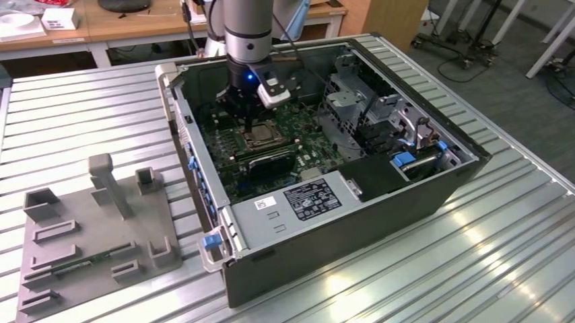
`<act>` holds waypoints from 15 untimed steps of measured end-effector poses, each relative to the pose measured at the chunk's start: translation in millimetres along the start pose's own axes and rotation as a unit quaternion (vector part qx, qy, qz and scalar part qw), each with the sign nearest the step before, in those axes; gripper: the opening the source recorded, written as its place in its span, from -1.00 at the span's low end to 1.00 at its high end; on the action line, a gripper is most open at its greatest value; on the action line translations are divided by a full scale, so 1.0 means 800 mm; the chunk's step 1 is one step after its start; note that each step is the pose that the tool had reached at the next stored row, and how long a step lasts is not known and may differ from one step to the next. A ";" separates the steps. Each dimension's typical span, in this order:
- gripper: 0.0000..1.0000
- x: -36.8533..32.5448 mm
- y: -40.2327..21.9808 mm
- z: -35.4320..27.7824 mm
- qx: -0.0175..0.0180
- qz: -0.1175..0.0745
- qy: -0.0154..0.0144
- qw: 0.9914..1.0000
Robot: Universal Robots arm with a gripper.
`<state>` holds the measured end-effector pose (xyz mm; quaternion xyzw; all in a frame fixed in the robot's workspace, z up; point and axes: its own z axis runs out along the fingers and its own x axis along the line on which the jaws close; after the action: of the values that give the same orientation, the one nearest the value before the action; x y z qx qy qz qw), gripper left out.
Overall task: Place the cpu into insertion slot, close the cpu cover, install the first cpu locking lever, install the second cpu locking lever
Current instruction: 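Close the cpu cover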
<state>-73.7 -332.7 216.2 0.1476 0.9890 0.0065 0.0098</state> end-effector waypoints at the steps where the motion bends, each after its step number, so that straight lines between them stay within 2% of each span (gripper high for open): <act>1: -0.79 0.0000 0.0000 0.0002 0.000 -0.010 0.000 1.000; 4: -0.79 0.0000 0.0000 0.0008 -0.001 -0.037 0.001 0.999; 6: -0.79 0.0001 0.0000 0.0011 -0.001 -0.055 0.001 0.998; 11: -0.79 0.0000 0.0000 0.0018 -0.002 -0.098 0.001 0.995; 12: -0.79 0.0000 0.0000 0.0018 -0.002 -0.102 0.001 0.995; 15: -0.79 0.0000 0.0000 0.0018 -0.002 -0.102 0.001 0.995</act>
<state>-73.7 -332.7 214.7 0.0462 0.9989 0.0076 0.0099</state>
